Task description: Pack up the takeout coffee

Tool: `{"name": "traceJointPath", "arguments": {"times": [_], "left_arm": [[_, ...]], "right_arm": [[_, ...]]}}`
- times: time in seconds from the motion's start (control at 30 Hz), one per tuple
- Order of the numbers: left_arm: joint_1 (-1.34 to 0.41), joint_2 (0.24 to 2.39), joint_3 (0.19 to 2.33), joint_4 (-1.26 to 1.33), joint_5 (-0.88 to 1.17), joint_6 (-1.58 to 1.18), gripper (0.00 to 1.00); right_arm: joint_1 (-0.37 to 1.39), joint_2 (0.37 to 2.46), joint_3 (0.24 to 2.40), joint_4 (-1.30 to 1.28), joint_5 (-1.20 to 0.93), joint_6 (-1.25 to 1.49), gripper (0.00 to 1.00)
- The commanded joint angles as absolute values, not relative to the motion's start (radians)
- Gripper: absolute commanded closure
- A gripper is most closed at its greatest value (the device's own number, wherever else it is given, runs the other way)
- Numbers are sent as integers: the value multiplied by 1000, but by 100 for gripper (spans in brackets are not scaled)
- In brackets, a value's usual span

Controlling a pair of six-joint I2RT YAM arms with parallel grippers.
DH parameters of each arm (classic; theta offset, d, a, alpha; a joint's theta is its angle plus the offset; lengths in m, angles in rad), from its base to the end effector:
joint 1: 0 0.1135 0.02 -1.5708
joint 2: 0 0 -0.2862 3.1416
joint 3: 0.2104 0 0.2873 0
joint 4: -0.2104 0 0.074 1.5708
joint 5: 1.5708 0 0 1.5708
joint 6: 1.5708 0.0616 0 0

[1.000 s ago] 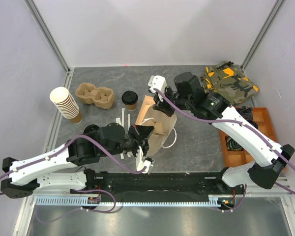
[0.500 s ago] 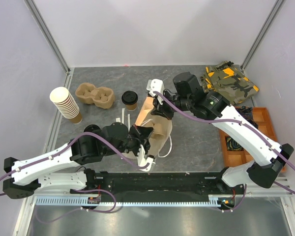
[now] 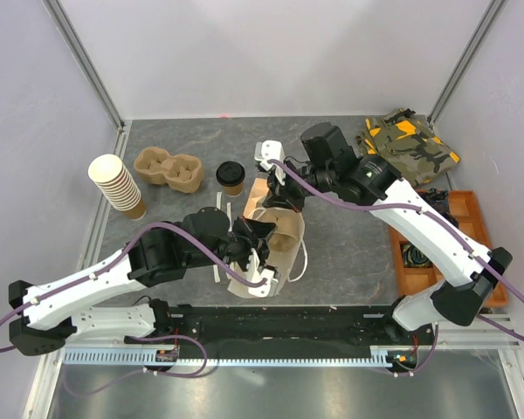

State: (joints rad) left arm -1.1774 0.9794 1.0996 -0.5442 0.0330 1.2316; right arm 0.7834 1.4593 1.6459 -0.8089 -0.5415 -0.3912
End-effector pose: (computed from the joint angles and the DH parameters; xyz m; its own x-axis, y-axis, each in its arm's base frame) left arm 0.0962 -0.2370 0.3886 0.8289 0.4615 -0.3161 0.4597 -0.2401 0.8550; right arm 0.2299 0.2738 0.4351 -0.0381 -0.4991 -0.8657 -0.9908 0.1312 -0.0321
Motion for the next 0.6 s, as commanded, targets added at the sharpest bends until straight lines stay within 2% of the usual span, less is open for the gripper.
{"name": "traceJointPath", "arguments": {"times": [0.0, 0.3, 0.57], "left_arm": [[-1172, 988, 1207, -534, 81, 1157, 98], [-1172, 1005, 1189, -569, 57, 1045, 98], [-1172, 1000, 1137, -610, 32, 1032, 98]], "right_arm": [[747, 1491, 1742, -871, -664, -364, 100], [732, 1491, 1675, -882, -729, -328, 100], [730, 1491, 1657, -871, -698, -322, 100]]}}
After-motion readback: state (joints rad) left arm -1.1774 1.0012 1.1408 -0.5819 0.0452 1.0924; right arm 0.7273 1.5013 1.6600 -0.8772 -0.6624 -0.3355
